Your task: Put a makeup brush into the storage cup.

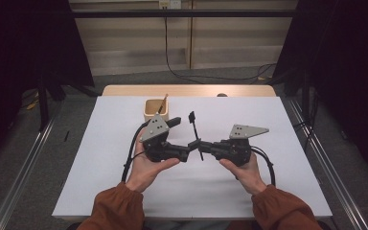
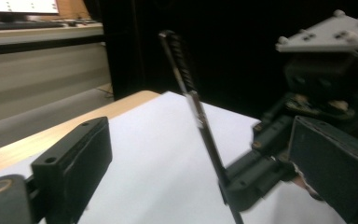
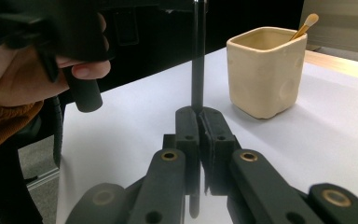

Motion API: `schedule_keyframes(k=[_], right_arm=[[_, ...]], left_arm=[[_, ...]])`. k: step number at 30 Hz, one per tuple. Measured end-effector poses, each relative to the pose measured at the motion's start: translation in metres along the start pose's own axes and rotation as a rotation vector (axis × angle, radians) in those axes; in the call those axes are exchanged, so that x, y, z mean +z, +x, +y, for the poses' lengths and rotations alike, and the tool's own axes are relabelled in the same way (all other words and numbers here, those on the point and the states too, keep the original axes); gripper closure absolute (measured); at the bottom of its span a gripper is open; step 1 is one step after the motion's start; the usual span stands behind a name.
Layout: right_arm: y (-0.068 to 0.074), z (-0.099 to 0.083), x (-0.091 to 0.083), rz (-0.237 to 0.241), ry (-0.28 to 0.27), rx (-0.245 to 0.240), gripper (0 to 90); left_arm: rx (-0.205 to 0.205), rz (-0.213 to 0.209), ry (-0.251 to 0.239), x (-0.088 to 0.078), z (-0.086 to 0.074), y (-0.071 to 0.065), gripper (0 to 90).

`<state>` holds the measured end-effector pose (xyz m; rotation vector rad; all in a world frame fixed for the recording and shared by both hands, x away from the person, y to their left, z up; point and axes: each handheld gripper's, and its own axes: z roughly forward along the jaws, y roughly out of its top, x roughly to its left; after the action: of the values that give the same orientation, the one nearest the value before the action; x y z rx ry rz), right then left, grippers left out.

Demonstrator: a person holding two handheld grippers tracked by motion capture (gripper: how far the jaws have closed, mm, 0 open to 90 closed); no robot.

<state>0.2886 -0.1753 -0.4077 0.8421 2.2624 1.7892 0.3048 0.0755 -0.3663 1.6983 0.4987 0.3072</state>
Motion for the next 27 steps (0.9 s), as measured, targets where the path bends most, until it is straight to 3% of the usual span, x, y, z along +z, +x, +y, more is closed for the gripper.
schedule_keyframes(k=[2, 5, 7, 9, 11, 15, 18, 27], right_arm=[[0.000, 0.000, 0.000, -0.002, -0.003, -0.001, 86.0], [-0.001, 0.000, -0.001, -0.001, -0.007, 0.006, 86.0], [-0.001, 0.000, -0.001, -0.004, -0.008, 0.006, 86.0], [-0.002, 0.000, -0.001, -0.006, -0.009, 0.006, 86.1], [-0.002, 0.000, -0.001, -0.008, -0.010, 0.009, 86.0], [-0.003, -0.001, -0.001, -0.009, -0.007, 0.010, 86.0], [-0.003, -0.001, -0.001, -0.010, -0.005, 0.010, 86.0], [-0.003, -0.002, -0.001, -0.013, -0.005, 0.010, 86.0]], left_arm=[[0.008, 0.006, 0.011, 0.003, 0.002, 0.000, 8.3], [-0.014, -0.007, 0.034, 0.009, 0.003, 0.002, 18.2], [-0.008, 0.014, 0.037, 0.012, 0.004, 0.002, 23.2], [-0.025, 0.005, 0.036, 0.015, 0.003, 0.003, 30.7], [-0.015, 0.008, 0.053, 0.017, 0.002, 0.002, 36.3], [-0.029, -0.002, 0.042, 0.017, 0.001, 0.002, 46.5], [-0.063, -0.019, 0.024, 0.017, 0.001, 0.002, 56.9], [-0.104, -0.040, 0.009, 0.017, 0.000, 0.002, 74.2]])
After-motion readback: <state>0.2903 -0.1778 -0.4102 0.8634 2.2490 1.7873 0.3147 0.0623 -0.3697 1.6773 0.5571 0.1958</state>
